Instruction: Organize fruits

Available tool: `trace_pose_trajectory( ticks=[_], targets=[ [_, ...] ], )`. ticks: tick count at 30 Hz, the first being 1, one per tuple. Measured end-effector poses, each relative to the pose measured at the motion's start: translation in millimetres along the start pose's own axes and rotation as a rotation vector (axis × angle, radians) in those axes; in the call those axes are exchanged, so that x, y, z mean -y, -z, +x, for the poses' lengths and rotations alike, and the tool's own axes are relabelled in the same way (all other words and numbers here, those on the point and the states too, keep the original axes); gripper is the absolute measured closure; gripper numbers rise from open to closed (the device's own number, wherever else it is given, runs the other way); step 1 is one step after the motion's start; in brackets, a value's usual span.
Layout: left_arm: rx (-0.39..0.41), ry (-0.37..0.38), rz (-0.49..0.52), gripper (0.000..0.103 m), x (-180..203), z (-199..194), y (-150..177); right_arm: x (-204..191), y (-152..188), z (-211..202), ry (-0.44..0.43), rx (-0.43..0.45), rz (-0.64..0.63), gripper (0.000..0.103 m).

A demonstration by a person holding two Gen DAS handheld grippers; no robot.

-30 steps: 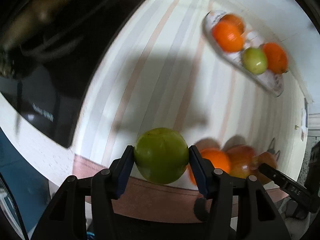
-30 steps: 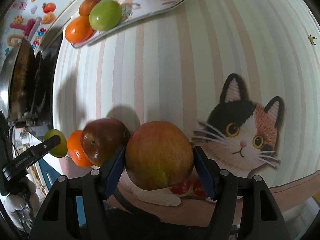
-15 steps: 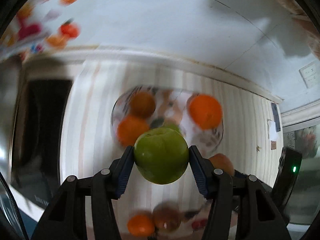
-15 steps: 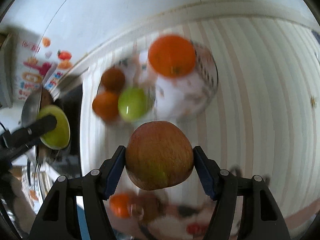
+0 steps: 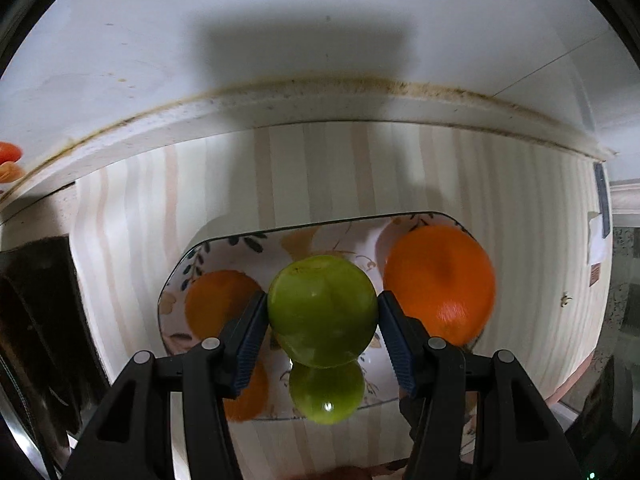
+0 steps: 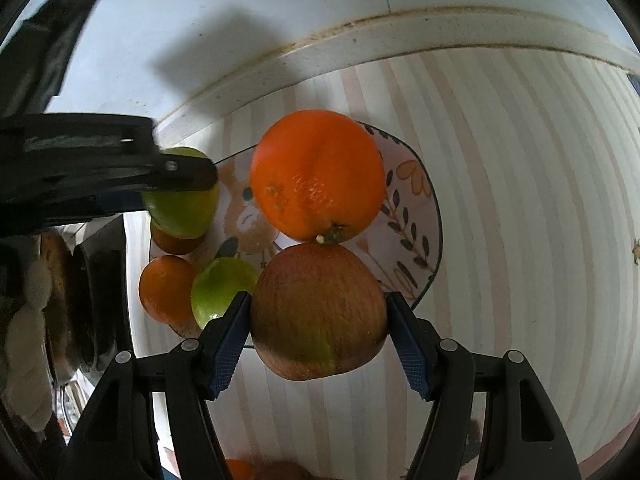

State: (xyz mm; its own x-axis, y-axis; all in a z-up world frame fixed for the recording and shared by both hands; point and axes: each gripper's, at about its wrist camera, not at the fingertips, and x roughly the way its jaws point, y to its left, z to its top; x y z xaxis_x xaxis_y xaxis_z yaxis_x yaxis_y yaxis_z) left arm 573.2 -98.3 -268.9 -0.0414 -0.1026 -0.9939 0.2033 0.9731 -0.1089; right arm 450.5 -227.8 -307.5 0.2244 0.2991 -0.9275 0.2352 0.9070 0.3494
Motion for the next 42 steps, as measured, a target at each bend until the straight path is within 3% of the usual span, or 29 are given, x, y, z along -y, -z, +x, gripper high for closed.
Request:
trace_pose_trajectory(
  ticks=[7, 8, 10, 11, 17, 23, 34, 42],
  targets=[
    [-0.03, -0.016, -0.03, 0.047, -9, 10, -2, 4, -1, 4, -0.021, -0.019, 0.023, 0.03],
    [-0.019, -0.012, -0.032, 0.042, -11, 8, -2, 4, -2, 3, -0.034, -0.024, 0.028, 0.023],
    [0.014, -0.017, -0.031, 0.016, -15, -1, 0, 3, -3, -1, -0.028, -0.023, 0.019, 0.008],
    [0.033, -0.021, -0.03, 0.014, -17, -6, 2, 2, -4, -5, -0.02, -0.02, 0.012, 0.007],
    [0.107, 0.006, -0.076, 0.014, -34, -39, 32, -2, -4, -28, 0.065, 0.01, -0.027, 0.007],
    [0.211, -0.034, -0.127, 0.014, -41, -72, 88, -12, 7, -56, 0.151, 0.056, -0.103, 0.007],
    [0.373, -0.081, -0.17, 0.014, -45, -117, 173, -33, 48, -110, 0.185, 0.137, -0.2, 0.007],
    [0.474, -0.1, -0.142, 0.014, -38, -150, 223, -41, 89, -157, 0.204, 0.215, -0.223, 0.007]
  ],
)
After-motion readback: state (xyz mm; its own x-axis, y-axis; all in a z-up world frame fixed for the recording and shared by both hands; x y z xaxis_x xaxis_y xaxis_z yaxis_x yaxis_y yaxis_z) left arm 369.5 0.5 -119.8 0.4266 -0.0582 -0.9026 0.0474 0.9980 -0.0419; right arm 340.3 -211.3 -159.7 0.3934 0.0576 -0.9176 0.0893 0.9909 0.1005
